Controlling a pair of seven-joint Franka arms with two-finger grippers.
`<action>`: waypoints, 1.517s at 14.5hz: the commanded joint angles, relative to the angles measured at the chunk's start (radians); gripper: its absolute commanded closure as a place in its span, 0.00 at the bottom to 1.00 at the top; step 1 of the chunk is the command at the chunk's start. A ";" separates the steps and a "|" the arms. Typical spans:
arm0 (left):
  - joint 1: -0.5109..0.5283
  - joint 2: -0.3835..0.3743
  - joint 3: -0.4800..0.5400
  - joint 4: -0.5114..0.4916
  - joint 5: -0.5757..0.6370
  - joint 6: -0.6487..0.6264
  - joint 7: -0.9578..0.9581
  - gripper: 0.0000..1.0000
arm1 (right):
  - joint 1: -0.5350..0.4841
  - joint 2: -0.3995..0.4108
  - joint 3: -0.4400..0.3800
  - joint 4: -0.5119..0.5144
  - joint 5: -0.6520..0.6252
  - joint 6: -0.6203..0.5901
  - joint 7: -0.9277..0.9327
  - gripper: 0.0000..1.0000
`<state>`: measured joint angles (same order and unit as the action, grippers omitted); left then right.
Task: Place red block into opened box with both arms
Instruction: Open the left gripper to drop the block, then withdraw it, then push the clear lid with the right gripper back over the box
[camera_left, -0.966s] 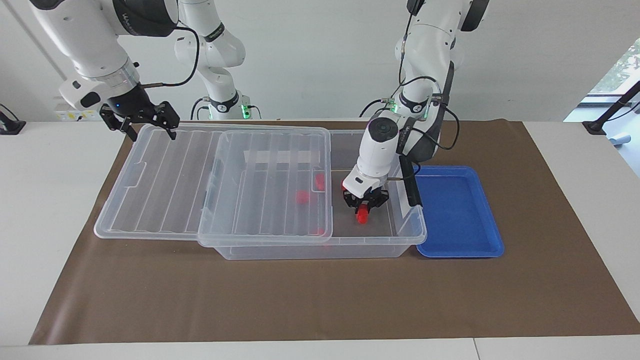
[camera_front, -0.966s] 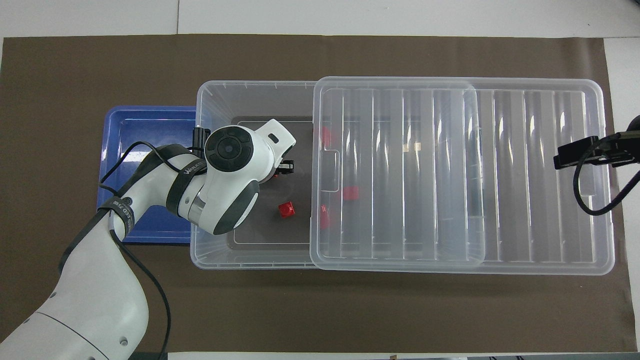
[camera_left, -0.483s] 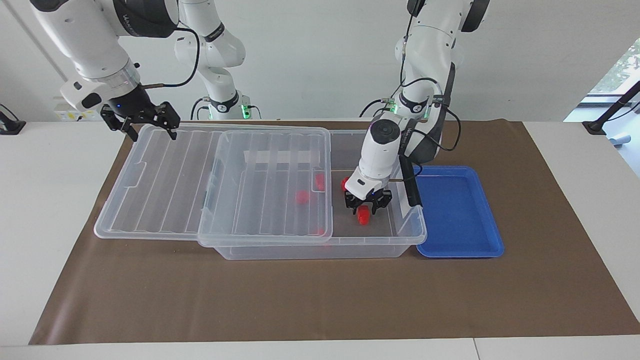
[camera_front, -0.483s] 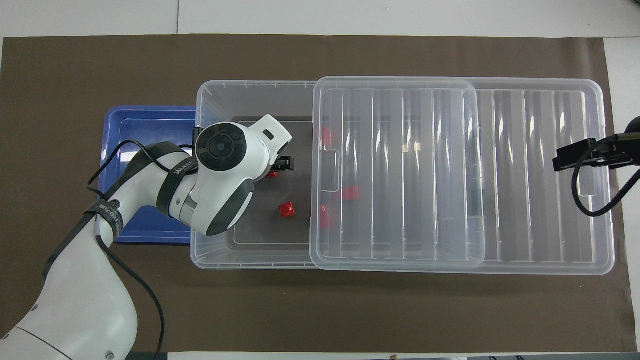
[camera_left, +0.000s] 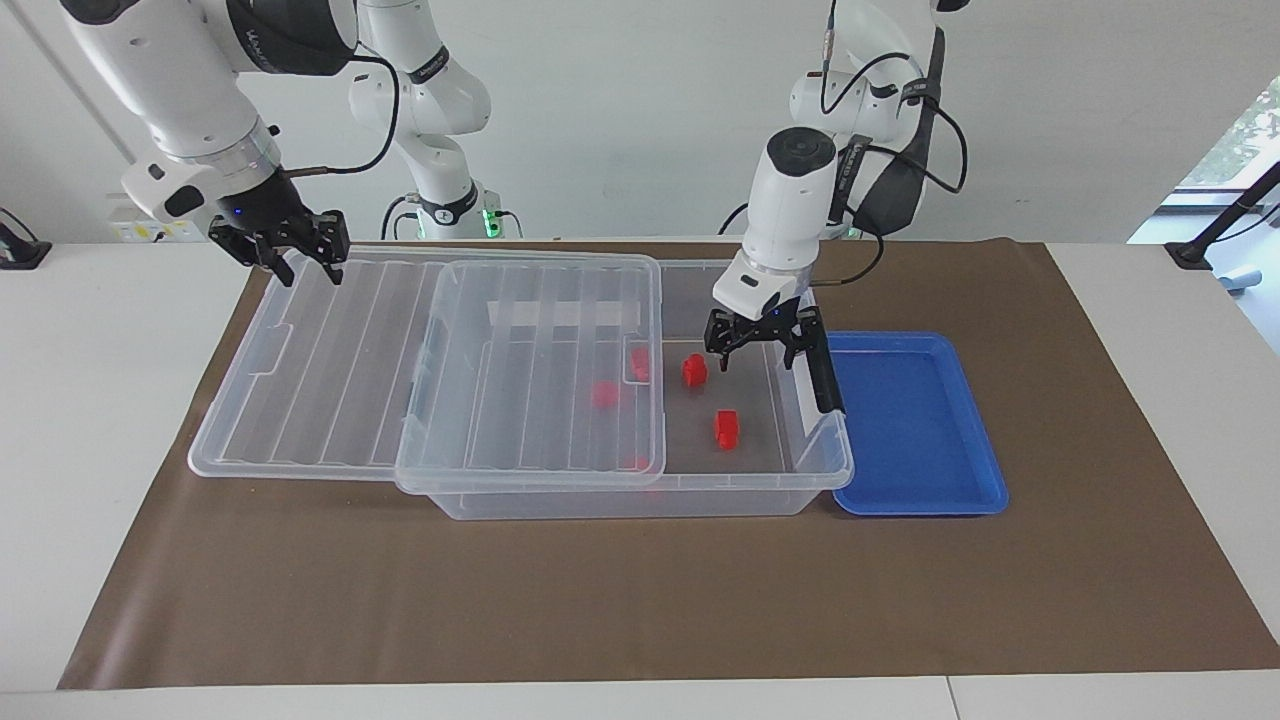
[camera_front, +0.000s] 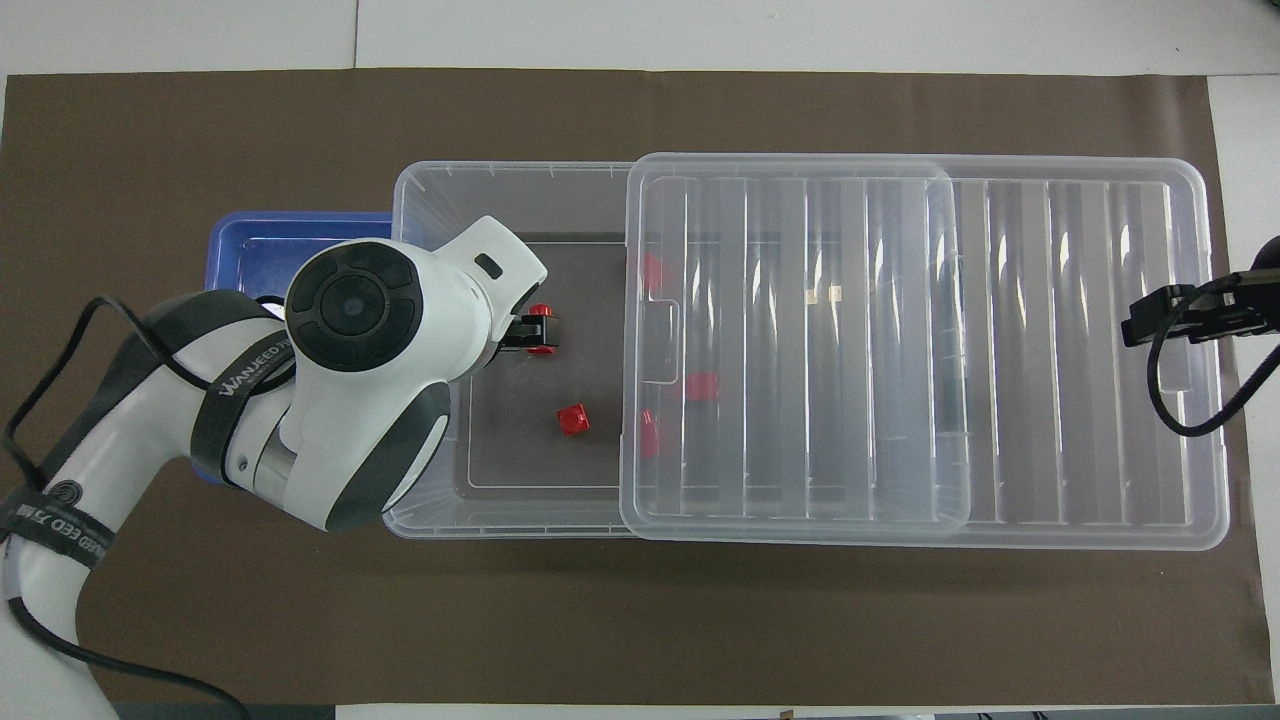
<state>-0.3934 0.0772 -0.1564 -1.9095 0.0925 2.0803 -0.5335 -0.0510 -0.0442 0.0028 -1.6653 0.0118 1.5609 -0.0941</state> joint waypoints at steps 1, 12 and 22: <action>0.066 -0.088 0.001 -0.025 0.015 -0.068 0.041 0.00 | -0.071 -0.029 -0.001 -0.056 -0.003 0.040 -0.172 1.00; 0.378 -0.117 0.005 0.052 -0.094 -0.143 0.472 0.00 | -0.302 0.033 -0.001 -0.244 -0.007 0.361 -0.381 1.00; 0.430 -0.099 0.006 0.292 -0.142 -0.450 0.532 0.00 | -0.264 0.037 0.000 -0.326 -0.007 0.446 -0.326 1.00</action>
<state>0.0214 -0.0434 -0.1428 -1.6756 -0.0267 1.6841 -0.0214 -0.3208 0.0128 -0.0006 -1.9648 0.0092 1.9859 -0.4405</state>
